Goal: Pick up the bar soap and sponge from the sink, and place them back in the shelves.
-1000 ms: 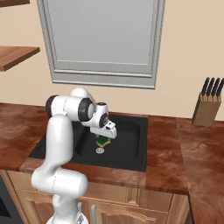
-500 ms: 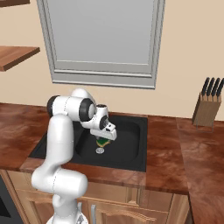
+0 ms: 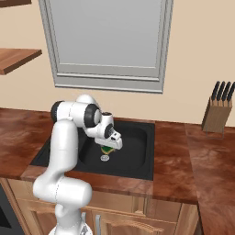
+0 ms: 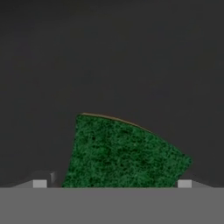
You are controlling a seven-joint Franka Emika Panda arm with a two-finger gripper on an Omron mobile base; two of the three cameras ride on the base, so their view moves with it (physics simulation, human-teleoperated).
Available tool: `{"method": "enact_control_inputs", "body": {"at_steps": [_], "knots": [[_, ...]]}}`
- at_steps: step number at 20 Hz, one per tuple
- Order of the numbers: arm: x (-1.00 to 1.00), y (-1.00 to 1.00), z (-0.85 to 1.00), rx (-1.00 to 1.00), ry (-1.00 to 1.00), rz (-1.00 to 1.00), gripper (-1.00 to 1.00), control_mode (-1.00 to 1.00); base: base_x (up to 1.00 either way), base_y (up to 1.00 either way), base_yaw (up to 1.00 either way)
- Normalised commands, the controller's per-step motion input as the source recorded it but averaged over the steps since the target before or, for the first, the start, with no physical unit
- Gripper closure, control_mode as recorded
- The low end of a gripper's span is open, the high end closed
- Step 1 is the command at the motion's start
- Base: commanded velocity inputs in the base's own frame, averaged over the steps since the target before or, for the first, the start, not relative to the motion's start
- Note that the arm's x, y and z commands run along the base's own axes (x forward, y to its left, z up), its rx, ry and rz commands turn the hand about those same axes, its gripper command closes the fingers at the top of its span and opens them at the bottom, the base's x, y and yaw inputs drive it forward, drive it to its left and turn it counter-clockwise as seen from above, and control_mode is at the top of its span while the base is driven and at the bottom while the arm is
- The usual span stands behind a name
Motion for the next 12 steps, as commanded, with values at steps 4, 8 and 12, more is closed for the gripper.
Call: {"method": "enact_control_inputs", "body": {"at_steps": [4, 8, 12], "knots": [[0.01, 0.00, -0.21, 0.00, 0.00, 0.00, -1.00, -1.00, 0.00, 0.00, 0.00], [0.00, 0.00, -0.17, 0.00, 0.00, 0.00, -1.00, -1.00, 0.00, 0.00, 0.00], [0.00, 0.00, -0.09, 0.00, 0.00, 0.00, 1.00, -1.00, 0.00, 0.00, 0.00]]}}
